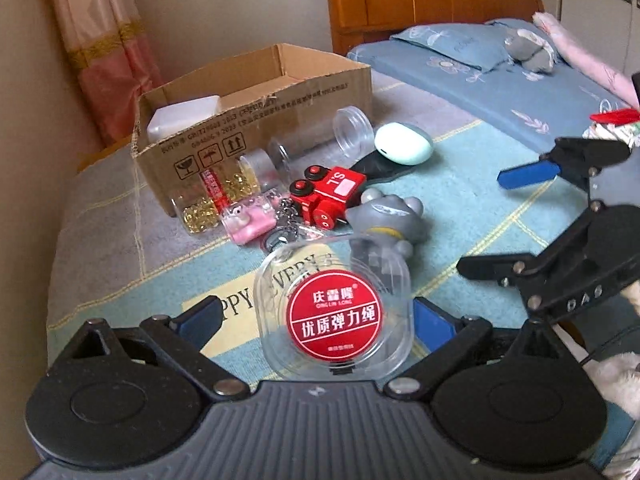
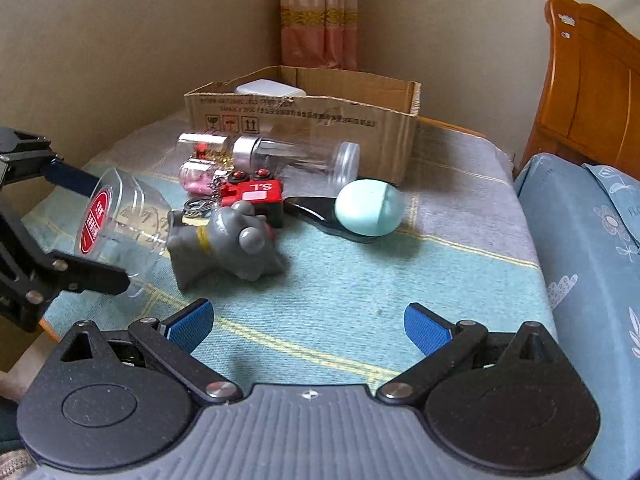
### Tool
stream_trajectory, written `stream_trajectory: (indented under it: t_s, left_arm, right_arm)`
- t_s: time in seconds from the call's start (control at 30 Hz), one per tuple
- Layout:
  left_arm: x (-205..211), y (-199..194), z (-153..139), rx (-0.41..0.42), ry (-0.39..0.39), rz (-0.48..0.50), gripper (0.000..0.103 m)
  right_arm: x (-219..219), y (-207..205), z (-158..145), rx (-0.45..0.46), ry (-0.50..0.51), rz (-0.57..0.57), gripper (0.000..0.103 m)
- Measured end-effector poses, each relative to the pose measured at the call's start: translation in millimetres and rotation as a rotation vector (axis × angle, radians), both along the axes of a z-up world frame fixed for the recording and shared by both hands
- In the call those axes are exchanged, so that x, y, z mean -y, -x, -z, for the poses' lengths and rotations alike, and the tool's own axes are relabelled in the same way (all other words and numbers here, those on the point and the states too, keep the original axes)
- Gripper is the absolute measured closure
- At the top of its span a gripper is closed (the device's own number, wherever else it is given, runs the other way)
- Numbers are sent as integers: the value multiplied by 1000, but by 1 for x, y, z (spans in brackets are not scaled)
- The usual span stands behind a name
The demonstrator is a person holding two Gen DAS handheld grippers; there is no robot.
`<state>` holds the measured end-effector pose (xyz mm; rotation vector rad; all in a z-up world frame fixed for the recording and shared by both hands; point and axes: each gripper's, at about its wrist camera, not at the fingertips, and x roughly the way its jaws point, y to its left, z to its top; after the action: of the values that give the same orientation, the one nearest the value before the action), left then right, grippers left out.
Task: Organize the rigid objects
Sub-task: 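Grasp clear red-label container with left tool while right tool grasps grey cat figurine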
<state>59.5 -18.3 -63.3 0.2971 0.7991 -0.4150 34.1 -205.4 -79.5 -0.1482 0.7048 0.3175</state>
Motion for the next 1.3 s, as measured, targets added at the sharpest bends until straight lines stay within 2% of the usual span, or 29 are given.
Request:
stream_trajectory:
  t_s: [0.1,0.17,0.2,0.3,0.5,0.7,0.83,0.9,1.07,1.17,1.23,1.3]
  left_arm:
    - [-6,-1,1,-11,36,-16,9]
    - [-10,-2,2,-34,75,-16,20]
    - [-12,-3,2,-53,101,-18,30]
    - [-16,-4,2,-69,122,-47,30]
    - [-29,-3,-3,-63,98,-101,30]
    - [-45,-14,4,-73,47,-169,30]
    - [-50,-25,9,-74,34,-189,30]
    - [-52,-29,11,-72,53,-192,29]
    - [-53,-31,20,-60,58,-210,22]
    - [-57,-34,27,-82,68,-221,16]
    - [-62,-35,31,-90,83,-254,3]
    - [-66,-37,33,-98,96,-278,1]
  right_arm:
    - [-5,-1,4,-3,0,-22,0]
    - [-9,-3,8,-6,7,-41,0]
    - [-11,-4,10,-9,11,-53,0]
    - [-19,-8,14,-20,19,-84,0]
    - [-29,-14,17,-24,5,-158,0]
    - [-39,-24,17,-25,6,-229,0]
    - [-47,-34,17,-29,6,-239,0]
    - [-51,-38,17,-32,8,-228,0]
    - [-56,-42,18,-33,7,-200,0]
    - [-55,-40,19,-23,3,-199,0]
    - [-55,-40,19,-18,0,-198,0]
    - [-55,-40,19,-18,1,-198,0]
